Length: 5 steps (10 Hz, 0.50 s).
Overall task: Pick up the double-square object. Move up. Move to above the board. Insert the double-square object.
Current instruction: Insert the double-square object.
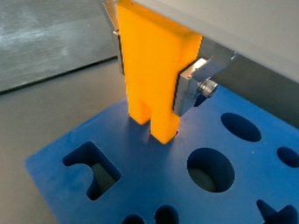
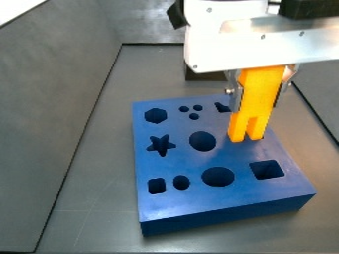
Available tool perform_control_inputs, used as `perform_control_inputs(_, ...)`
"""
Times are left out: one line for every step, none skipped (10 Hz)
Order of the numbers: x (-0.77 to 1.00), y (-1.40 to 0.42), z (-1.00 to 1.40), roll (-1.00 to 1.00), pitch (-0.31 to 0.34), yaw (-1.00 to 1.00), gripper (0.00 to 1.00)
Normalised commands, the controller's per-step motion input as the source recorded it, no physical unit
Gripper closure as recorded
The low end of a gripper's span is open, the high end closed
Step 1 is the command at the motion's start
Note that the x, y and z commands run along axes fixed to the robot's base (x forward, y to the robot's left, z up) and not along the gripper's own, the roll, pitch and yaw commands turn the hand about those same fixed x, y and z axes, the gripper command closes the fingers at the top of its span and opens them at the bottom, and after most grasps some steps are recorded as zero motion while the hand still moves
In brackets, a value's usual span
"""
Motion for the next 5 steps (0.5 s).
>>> perform_control_inputs(0.0, -0.07, -0.73, 0.3, -0.05, 0.0, 1.0)
perform_control_inputs(0.0, -0.07, -0.72, 0.31, -0.049, 0.0, 1.0)
perform_control_inputs(0.0, -0.09, -0.68, 0.34, -0.034, 0.0, 1.0)
perform_control_inputs(-0.03, 0.0, -0.03, 0.02, 0.0, 0.0, 1.0)
perform_control_inputs(0.0, 0.0, 0.0, 0.0, 0.0, 0.0, 1.0)
